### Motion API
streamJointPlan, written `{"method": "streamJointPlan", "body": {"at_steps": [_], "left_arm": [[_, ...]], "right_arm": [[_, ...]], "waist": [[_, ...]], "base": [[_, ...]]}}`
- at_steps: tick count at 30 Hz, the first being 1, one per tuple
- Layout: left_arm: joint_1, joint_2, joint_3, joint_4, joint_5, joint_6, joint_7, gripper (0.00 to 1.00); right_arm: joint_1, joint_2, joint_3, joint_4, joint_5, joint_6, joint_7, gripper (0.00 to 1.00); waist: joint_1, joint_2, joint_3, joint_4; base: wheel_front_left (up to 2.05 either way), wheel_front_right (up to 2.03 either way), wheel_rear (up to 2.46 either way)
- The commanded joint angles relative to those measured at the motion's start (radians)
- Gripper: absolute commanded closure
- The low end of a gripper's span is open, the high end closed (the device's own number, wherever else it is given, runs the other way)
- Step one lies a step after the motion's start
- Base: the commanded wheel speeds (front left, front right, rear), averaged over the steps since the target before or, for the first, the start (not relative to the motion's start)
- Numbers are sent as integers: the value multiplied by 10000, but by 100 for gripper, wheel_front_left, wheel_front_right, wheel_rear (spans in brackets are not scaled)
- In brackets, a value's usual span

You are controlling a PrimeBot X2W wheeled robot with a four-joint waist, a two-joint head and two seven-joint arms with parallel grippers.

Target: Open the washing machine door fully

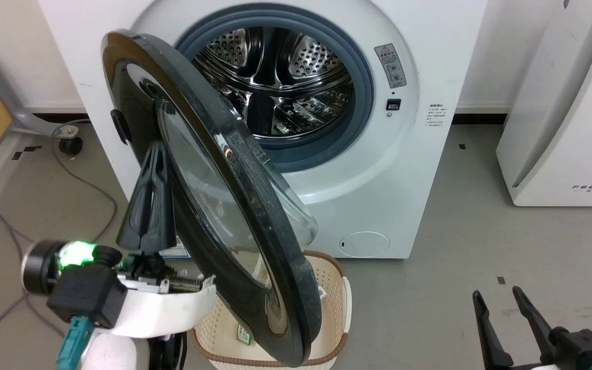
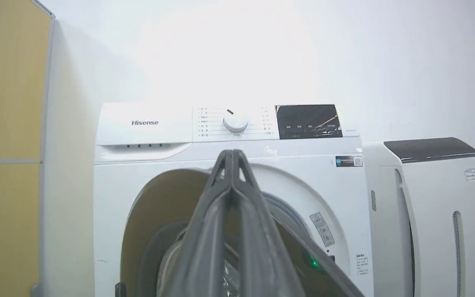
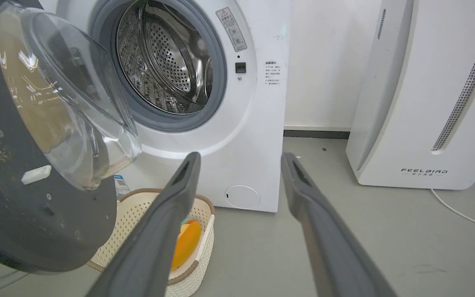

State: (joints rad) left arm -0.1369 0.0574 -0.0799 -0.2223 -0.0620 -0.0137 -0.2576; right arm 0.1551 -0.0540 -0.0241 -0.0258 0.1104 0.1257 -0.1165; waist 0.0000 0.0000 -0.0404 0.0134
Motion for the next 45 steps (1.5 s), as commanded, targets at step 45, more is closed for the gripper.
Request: {"method": "streamJointPlan", "body": {"at_steps": [45], "left_arm": [[-845,-38,-5710,2723,-2318,841,3514,100]], "right_arm": [[-159,37,-8,236,-15,50,-105,0]], "waist": [[0,0,237,209]], "base": [[0,0,0]]}}
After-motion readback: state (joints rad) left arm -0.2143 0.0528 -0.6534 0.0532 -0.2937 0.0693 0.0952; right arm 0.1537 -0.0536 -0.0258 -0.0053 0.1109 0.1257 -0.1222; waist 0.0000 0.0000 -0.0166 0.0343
